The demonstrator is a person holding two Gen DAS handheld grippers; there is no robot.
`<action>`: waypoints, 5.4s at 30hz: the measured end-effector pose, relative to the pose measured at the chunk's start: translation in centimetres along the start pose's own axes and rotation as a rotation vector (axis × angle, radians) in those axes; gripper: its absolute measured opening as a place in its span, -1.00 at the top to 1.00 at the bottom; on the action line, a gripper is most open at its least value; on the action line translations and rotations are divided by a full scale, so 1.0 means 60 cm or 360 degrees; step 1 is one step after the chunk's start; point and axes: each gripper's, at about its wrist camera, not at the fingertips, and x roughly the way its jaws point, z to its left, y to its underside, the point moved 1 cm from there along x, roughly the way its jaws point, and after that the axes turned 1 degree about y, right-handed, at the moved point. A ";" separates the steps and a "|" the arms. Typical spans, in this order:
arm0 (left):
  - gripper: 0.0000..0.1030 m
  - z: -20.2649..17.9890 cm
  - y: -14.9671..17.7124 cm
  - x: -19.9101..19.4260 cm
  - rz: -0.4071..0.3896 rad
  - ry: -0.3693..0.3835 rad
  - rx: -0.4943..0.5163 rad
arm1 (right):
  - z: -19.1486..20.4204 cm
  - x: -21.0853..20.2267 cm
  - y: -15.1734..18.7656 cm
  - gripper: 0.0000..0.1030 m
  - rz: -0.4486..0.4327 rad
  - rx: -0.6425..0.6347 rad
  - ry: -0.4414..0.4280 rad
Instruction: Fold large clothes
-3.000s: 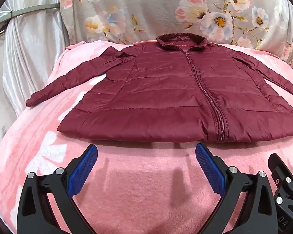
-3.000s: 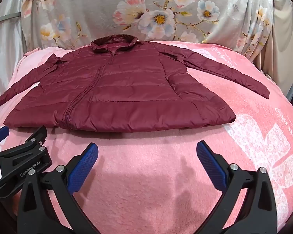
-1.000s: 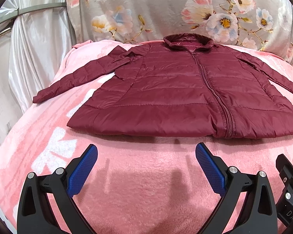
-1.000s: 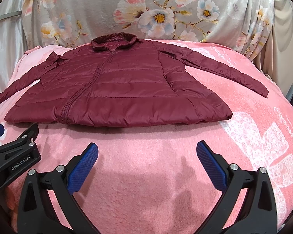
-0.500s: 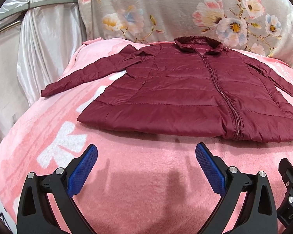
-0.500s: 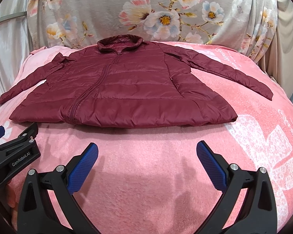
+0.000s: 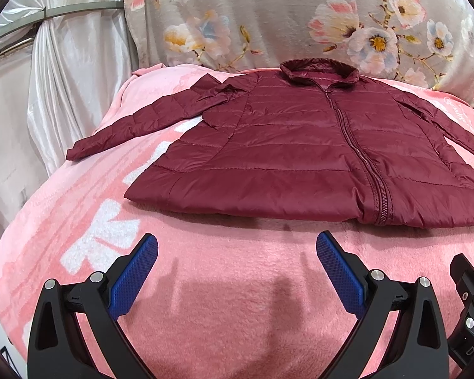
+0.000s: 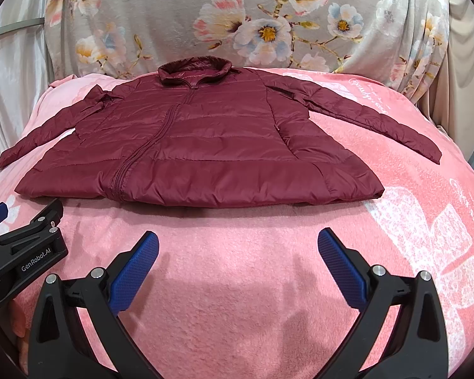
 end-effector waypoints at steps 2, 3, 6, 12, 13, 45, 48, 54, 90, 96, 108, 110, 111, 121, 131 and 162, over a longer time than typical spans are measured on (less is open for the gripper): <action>-0.90 -0.003 0.000 -0.001 -0.0002 -0.0002 0.0009 | -0.001 0.000 -0.001 -0.91 0.0000 -0.0001 0.0001; -0.90 -0.004 0.001 -0.001 -0.0003 -0.0005 0.0012 | 0.000 0.000 0.000 -0.91 0.0000 -0.0001 0.0000; -0.90 -0.005 0.001 -0.002 -0.0004 -0.0007 0.0014 | 0.000 0.000 -0.001 -0.91 0.0000 0.0001 0.0000; -0.90 -0.006 0.002 -0.002 -0.0002 -0.0008 0.0017 | -0.001 0.000 0.000 -0.91 0.0002 0.0001 -0.0001; -0.90 -0.006 0.001 -0.002 -0.0002 -0.0007 0.0014 | -0.001 0.000 0.000 -0.91 0.0003 0.0002 -0.0001; -0.90 -0.014 -0.209 0.106 0.0054 -0.0017 0.0071 | -0.588 0.221 -0.162 -0.91 0.0146 0.1257 0.0375; -0.90 -0.010 -0.223 0.133 0.0081 -0.0039 0.0056 | -0.638 0.244 -0.150 -0.91 0.0153 0.1403 0.0394; -0.90 0.004 -0.235 0.184 0.0160 -0.0093 0.0042 | -0.676 0.279 -0.164 -0.72 0.0086 0.1447 0.0412; -0.90 0.112 -0.334 0.262 0.0203 0.0147 -0.0190 | 0.142 0.227 -0.435 -0.14 -0.0156 -0.0116 -0.0822; -0.90 0.053 -0.344 0.347 0.0484 0.0439 -0.0286 | -0.036 0.266 -0.448 -0.24 -0.0092 0.0230 -0.0529; 0.32 0.016 -0.359 0.403 0.0621 0.0537 -0.0454 | -0.286 0.447 -0.341 -0.34 0.0341 0.1054 -0.0386; 0.76 0.013 -0.366 0.407 0.0633 0.0519 -0.0417 | -0.293 0.460 -0.354 -0.08 0.0301 0.1074 -0.0417; 1.00 0.012 -0.369 0.407 0.0628 0.0500 -0.0390 | -0.290 0.465 -0.361 0.36 0.0289 0.1059 -0.0443; 1.00 -0.003 -0.334 0.423 0.0523 0.0273 -0.0120 | -0.251 0.469 -0.355 0.98 0.0289 0.0554 -0.0053; 1.00 -0.007 -0.351 0.404 0.0376 0.0116 -0.0011 | -0.143 0.388 -0.404 0.85 0.0117 0.0211 0.0125; -0.12 0.262 -0.296 0.322 0.0372 0.0071 -0.0572 | 0.142 0.410 -0.314 0.38 0.0266 -0.0279 -0.0203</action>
